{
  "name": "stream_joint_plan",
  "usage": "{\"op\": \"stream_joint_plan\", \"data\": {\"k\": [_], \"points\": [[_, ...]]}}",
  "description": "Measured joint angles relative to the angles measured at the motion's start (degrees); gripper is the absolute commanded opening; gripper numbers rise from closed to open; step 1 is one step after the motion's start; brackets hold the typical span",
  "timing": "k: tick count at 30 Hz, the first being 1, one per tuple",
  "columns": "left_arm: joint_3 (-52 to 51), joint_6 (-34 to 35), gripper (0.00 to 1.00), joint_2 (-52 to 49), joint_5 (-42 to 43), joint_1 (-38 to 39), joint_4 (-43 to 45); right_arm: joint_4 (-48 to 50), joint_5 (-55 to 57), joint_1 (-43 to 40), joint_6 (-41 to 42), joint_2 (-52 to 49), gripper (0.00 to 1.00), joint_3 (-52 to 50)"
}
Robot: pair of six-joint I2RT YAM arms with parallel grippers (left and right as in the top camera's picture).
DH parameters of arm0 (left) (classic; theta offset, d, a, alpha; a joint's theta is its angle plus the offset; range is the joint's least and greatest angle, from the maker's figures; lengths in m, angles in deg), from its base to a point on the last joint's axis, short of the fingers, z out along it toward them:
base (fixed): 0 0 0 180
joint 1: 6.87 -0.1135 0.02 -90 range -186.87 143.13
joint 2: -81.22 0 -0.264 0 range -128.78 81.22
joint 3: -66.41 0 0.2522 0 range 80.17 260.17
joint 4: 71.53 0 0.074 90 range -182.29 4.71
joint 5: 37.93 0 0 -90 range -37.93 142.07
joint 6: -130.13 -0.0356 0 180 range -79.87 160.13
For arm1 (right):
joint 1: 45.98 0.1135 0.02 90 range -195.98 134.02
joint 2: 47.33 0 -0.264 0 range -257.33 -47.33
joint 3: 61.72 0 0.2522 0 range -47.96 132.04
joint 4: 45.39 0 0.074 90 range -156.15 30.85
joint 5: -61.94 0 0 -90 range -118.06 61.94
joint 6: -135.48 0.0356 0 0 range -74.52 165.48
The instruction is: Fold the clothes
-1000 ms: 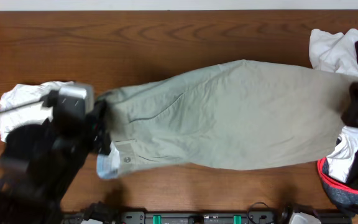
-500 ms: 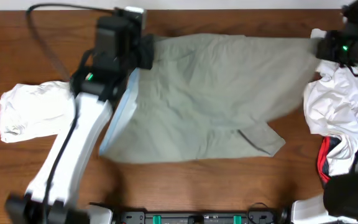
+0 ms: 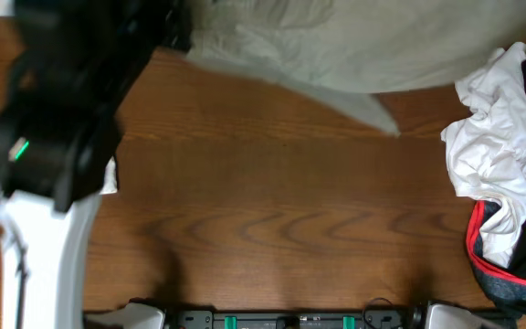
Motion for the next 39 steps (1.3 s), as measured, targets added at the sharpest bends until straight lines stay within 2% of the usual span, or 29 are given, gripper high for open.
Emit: {"op": "stream_joint_plan", "data": {"k": [3, 7, 11, 12, 17, 35, 39], "points": [[0.52, -0.04, 0.06, 1.77, 0.00, 0.00, -13.88, -8.66, 1.25, 0.00, -0.02, 1.88, 0.01, 0.50], [-0.76, -0.20, 0.06, -0.31, 0.02, 0.00, -29.27, -20.11, 1.95, -0.02, -0.09, -0.66, 0.01, -2.14], [-3.89, -0.20, 0.07, -3.91, 0.02, 0.00, -37.79, -26.91, 2.25, 0.00, -0.11, -3.96, 0.01, -9.07], [-4.70, -0.22, 0.11, -4.55, 0.02, 0.00, -38.51, -27.47, 2.29, 0.00, -0.13, -4.37, 0.01, -11.06], [-6.03, -0.39, 0.12, -4.92, 0.00, 0.00, -39.28, -27.93, 2.47, 0.00, -0.57, -4.46, 0.01, -16.06], [-6.03, -0.39, 0.16, -4.02, 0.00, 0.00, -39.30, -29.83, 3.28, -0.02, -1.92, -4.07, 0.02, -16.44], [-6.03, -0.39, 0.17, -4.02, 0.00, 0.00, -39.10, -33.55, 4.31, -0.02, -2.49, -4.04, 0.08, -16.44]]}}
